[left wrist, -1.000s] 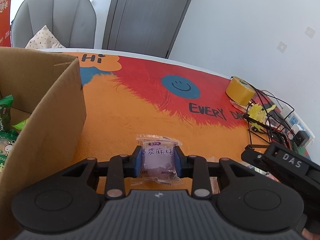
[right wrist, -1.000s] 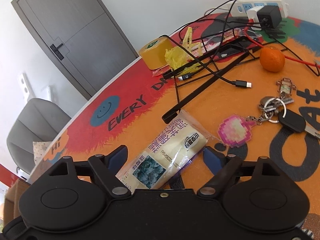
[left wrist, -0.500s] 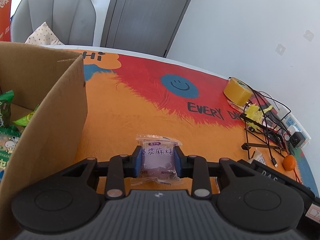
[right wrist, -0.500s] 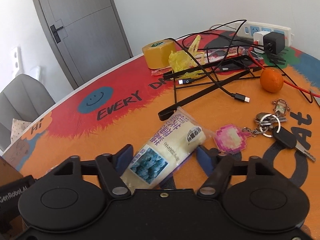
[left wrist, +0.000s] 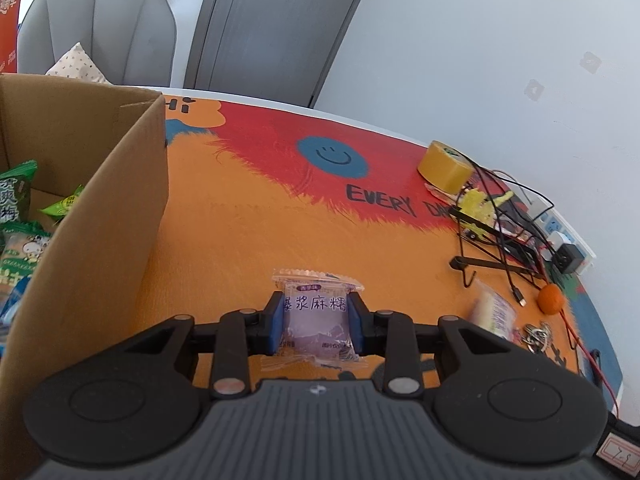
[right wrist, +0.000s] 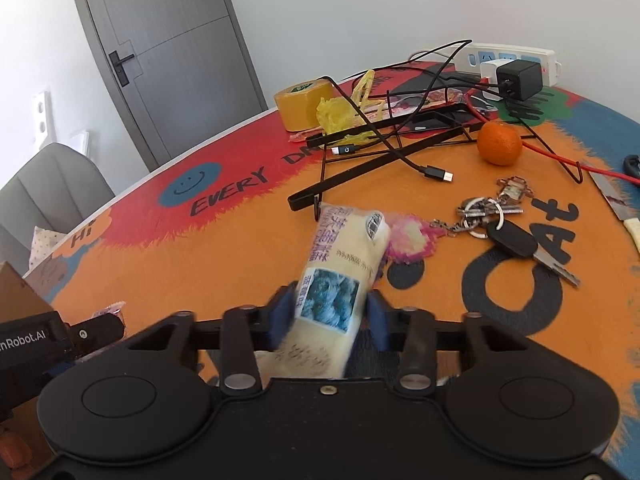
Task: Organize snacks
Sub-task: 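Grasp the pink pastry pack with the left tool while the right tool grasps the white milk-bar pack, then carry the pink pack and white pack over the cardboard box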
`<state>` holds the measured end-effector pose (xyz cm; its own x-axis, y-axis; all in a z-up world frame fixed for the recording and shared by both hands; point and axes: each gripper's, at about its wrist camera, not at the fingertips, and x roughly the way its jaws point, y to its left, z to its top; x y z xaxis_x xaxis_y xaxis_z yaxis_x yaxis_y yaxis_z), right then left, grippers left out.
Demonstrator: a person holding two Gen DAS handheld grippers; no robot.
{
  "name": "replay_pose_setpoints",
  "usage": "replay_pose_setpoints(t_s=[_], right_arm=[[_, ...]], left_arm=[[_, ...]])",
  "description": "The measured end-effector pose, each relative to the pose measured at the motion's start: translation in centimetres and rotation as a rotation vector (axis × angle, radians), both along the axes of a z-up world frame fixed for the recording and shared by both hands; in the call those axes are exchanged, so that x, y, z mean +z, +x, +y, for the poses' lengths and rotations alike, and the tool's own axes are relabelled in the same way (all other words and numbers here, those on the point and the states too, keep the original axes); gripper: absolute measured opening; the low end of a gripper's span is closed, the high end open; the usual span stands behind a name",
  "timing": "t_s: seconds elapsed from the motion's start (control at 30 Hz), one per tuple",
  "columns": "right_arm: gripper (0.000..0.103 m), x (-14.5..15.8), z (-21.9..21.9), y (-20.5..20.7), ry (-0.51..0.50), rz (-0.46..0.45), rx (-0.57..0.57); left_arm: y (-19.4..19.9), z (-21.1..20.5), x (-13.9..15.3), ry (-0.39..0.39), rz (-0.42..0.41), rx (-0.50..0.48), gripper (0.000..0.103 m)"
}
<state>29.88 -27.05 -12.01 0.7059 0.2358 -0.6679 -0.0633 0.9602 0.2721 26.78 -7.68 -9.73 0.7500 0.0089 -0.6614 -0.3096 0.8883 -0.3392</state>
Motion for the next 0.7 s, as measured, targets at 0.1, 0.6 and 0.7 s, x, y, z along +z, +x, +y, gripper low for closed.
replay_pose_setpoints(t_s=[0.1,0.6,0.7], right_arm=[[0.031,0.2,-0.3,-0.8,0.037,0.003,0.003],[0.029,3.1,-0.4,-5.7,0.171,-0.082,0.040],[0.029,4.0,0.0,-6.5,0.188,-0.103,0.058]], left_arm=[[-0.9,-0.1,0.6,0.002,-0.016,-0.010,0.031],[-5.7,0.4,4.0,0.019,-0.103,-0.009,0.031],[-6.6,0.5,4.8,0.027,-0.122,-0.005,0.031]])
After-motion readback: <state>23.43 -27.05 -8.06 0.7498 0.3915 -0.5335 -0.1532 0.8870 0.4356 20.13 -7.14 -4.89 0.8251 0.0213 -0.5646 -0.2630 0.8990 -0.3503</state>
